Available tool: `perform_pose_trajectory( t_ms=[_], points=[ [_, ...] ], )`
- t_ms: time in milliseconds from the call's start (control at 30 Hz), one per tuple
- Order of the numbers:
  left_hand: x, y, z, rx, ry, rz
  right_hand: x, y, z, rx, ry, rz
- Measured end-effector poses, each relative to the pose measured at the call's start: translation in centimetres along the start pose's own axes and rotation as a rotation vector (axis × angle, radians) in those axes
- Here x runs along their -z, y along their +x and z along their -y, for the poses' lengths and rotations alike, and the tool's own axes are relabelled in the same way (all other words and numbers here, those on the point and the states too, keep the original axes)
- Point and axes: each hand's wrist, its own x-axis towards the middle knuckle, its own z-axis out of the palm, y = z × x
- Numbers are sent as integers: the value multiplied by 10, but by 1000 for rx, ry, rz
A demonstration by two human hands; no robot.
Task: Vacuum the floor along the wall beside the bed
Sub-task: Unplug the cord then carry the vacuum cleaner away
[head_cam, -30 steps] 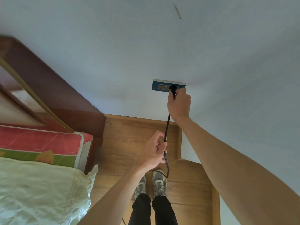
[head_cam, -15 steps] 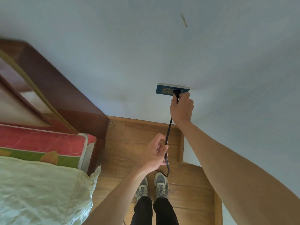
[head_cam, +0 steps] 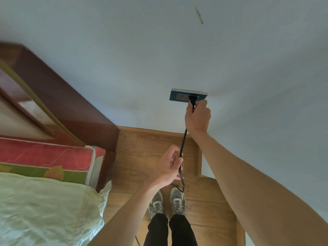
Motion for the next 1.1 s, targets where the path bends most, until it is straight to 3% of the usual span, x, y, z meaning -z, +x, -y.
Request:
perform_pose_trajectory(
  t_ms=[400,567,1100],
  points=[
    [-2,1,-1,-7,3,14,6,-1,9,-30,6,26],
    [-9,-27,29,122,77,190,8,-59,-11,31,-99,191],
    [-26,-88,25,-57,30,15,46,-93,10,108,43,189]
  ],
)
